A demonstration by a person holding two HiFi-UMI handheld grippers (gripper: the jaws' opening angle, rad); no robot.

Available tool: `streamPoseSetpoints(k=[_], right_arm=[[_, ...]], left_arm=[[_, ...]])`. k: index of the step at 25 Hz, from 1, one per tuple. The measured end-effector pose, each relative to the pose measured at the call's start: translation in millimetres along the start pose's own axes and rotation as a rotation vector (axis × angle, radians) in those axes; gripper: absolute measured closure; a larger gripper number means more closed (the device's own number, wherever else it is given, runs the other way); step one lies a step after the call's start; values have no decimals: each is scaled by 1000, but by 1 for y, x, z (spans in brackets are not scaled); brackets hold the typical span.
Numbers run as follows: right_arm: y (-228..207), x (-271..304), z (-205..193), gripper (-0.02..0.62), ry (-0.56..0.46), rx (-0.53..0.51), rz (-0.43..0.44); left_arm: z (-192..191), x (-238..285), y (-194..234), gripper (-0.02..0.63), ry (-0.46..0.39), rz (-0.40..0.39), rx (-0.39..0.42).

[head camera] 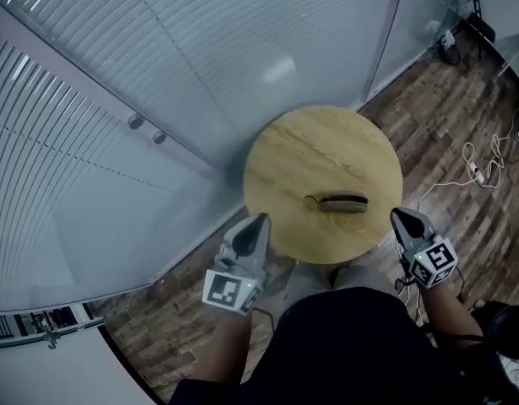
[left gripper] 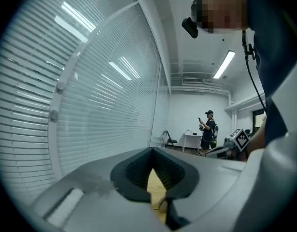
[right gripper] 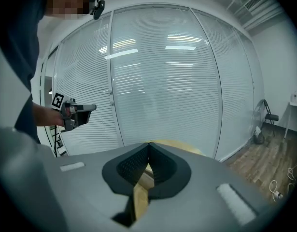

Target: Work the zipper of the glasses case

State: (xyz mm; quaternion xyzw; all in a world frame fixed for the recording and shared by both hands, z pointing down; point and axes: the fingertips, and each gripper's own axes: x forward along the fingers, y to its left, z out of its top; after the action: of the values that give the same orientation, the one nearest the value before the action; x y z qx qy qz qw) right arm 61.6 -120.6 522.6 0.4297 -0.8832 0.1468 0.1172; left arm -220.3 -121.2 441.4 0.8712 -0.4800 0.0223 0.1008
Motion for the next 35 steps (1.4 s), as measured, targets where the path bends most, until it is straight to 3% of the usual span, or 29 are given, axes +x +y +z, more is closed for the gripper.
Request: streamPoseSetpoints(k=[5,8,12,14,16,18,24,30,35], right_arm=[[-16,2,-15,589,17,-17,11],[-25,18,-22,589,65,-40,22],[-40,48,-44,589,117,-227,99],[-46,56,-63,578,160,-264,148],[-46,67,-81,425,196,-264,211],[-45,79,-100,346,238,-287,282],[-52,114,-153,213,373,-387,426],[-48,143,-190,166,446,-416,516],[-53,151,-199,166,481,-444,541]], left_arm=[[-26,51,-5,606,45,-46,-1],[-11,71,-7,606,37,-65,-8],[0,90,-4,606,34,-37,2],[-4,98,-8,606,53,-23,-5],[-9,104,-8,606,85,-6,7],[-13,108,-3,606,102,23,9],[-37,98,13,606,163,116,-24],[-53,80,31,606,209,184,-41],[-66,104,36,606,215,155,5]])
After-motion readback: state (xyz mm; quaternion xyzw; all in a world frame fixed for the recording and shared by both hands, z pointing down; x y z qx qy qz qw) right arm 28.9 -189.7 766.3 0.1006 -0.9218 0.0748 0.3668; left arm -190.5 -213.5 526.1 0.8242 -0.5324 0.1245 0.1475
